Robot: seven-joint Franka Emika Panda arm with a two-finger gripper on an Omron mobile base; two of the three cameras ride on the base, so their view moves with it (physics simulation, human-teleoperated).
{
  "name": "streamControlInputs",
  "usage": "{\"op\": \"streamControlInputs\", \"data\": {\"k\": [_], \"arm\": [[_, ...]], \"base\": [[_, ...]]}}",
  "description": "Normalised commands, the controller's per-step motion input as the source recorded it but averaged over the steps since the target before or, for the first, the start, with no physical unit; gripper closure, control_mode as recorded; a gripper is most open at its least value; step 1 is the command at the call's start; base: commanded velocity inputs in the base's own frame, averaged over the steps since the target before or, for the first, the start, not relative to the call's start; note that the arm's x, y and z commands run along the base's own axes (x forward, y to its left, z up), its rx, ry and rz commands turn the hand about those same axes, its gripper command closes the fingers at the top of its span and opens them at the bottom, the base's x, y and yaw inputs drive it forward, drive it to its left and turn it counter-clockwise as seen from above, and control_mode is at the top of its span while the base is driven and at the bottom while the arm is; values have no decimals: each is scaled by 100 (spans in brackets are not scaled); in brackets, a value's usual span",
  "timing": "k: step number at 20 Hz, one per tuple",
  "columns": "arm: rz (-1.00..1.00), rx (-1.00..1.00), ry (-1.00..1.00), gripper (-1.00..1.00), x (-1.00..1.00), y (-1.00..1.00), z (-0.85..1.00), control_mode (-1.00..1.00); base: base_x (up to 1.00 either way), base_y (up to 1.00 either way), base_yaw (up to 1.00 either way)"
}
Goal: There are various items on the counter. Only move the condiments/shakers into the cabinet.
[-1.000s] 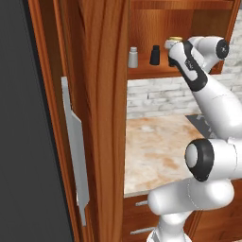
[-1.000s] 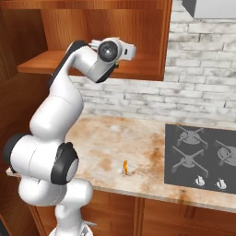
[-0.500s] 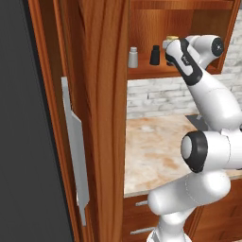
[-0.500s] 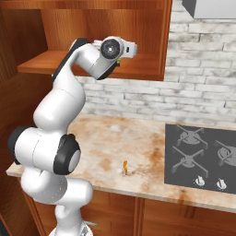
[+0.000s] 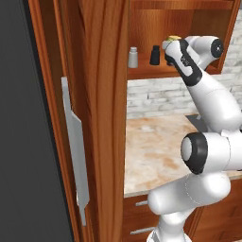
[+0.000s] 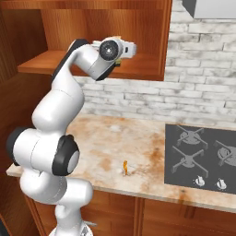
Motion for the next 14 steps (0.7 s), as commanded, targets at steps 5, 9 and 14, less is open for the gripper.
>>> {"op": "streamControlInputs", "data": {"k": [5,9,14], "arm": [[0,0,0,-100,-41,0,0,-100],[-2,0,0,-100,-93,0,-9,-100],[-6,0,0,-100,-100,-2,-21,-100]], "base": [[0,0,0],[0,0,0],[0,0,0]]}}
